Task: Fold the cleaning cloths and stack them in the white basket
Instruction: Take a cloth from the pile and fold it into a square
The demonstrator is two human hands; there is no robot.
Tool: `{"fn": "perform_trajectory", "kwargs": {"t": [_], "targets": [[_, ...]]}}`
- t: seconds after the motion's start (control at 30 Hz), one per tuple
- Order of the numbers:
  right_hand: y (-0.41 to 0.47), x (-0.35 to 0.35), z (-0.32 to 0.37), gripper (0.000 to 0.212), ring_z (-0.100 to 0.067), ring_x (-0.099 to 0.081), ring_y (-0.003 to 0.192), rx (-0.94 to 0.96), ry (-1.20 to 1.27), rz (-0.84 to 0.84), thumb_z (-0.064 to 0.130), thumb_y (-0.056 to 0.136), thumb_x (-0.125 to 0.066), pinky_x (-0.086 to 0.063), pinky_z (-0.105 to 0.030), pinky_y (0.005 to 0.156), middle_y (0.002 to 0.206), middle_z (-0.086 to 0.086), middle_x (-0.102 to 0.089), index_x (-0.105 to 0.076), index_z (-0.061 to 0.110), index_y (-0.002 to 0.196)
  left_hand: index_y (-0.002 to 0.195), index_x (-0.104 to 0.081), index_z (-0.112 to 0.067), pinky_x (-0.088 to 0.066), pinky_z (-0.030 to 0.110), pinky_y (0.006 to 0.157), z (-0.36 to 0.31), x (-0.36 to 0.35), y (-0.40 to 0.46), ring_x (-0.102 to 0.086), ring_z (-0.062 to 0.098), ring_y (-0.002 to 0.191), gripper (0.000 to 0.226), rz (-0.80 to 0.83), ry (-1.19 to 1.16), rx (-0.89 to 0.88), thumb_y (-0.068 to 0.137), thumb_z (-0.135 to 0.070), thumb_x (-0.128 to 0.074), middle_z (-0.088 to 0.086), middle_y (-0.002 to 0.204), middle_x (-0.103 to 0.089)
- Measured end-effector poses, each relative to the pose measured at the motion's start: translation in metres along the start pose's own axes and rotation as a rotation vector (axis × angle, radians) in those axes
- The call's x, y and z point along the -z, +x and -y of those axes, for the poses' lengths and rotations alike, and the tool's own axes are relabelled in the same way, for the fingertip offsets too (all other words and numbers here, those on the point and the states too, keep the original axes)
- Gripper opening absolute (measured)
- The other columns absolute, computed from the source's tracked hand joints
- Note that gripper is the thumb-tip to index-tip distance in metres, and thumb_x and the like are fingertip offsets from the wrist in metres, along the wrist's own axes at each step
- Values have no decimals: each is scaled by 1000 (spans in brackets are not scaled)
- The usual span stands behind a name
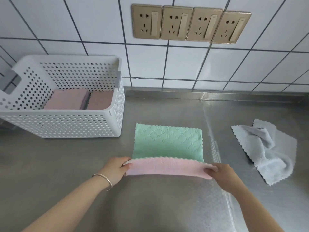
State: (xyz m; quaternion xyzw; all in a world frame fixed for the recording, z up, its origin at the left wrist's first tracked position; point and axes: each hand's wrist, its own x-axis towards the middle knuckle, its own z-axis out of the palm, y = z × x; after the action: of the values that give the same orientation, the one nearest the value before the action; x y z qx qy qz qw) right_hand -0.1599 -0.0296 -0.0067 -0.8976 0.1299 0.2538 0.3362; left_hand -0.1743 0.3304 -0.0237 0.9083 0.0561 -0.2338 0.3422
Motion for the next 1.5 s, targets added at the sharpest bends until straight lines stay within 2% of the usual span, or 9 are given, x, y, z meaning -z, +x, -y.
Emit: {"fn": "perform_trajectory", "kwargs": {"t": [0.1,0.23,0.43,0.67,0.8,0.93,1.3,1.4,1.5], "targets": [[-1,1,-6,23,-12,-41,49,-69,-133,186,23,89,-58,-31,-18,44,63,-4,-56,-63,6,75,62,-38,-17,-39,14,52,4,-3,-7,-55,-6,43,33,175,73,63,93,-14,-50,-3,59,-47],[6,0,-9,26,-13,-52,60,-72,-229,268,24,88,-57,-42,-20,56,84,-13,-69,-68,1,92,63,-40,-13,-51,16,52,1,-2,-11,-61,6,50,32,271,-36,138,93,-8,-48,2,61,-50],[31,4,12,15,-15,-52,65,-38,-173,128,24,93,-51,-37,-20,51,81,-6,-62,-59,15,84,71,-53,-12,-56,36,70,-11,14,18,-63,26,69,21,100,-81,122,92,-12,-49,11,75,-62],[61,-2,31,24,-23,-53,73,-59,-151,38,24,94,-47,-40,-28,60,85,-8,-59,-61,7,103,60,-39,-22,-28,27,61,-25,14,57,-50,23,78,35,-3,144,205,93,-23,-49,9,82,-58],[73,-9,30,26,-28,-57,85,-77,-164,-2,26,94,-47,-45,-31,70,90,-8,-60,-61,10,106,94,-61,-10,-33,24,71,-20,7,70,-57,30,102,18,-29,119,263,94,-22,-48,15,112,-63],[81,-17,29,26,-26,-55,81,-92,-210,-65,31,94,-48,-43,-30,69,85,-4,-57,-60,11,106,125,-53,-5,-39,27,86,-18,3,76,-53,30,115,35,-65,91,302,96,-23,-46,16,126,-57],[86,-27,25,19,-24,-54,76,-168,-127,-199,33,90,-53,-44,-32,63,83,-4,-58,-48,15,89,113,-56,-3,-41,30,86,-18,-5,85,-55,32,109,30,-95,97,375,94,-25,-47,17,119,-59],[77,-31,29,21,-27,-52,80,-200,-18,-343,27,90,-55,-39,-32,64,92,-9,-57,-45,10,95,107,-54,-10,-45,34,81,-17,-8,79,-59,32,100,25,-208,62,396,90,-28,-51,14,108,-64],[65,-46,30,28,-30,-52,96,-39,-309,-543,22,86,-57,-44,-39,78,109,-13,-55,-50,7,109,93,-51,-13,-47,37,68,-17,-16,64,-58,33,85,23,-566,191,239,80,-27,-63,9,92,-60]]}}
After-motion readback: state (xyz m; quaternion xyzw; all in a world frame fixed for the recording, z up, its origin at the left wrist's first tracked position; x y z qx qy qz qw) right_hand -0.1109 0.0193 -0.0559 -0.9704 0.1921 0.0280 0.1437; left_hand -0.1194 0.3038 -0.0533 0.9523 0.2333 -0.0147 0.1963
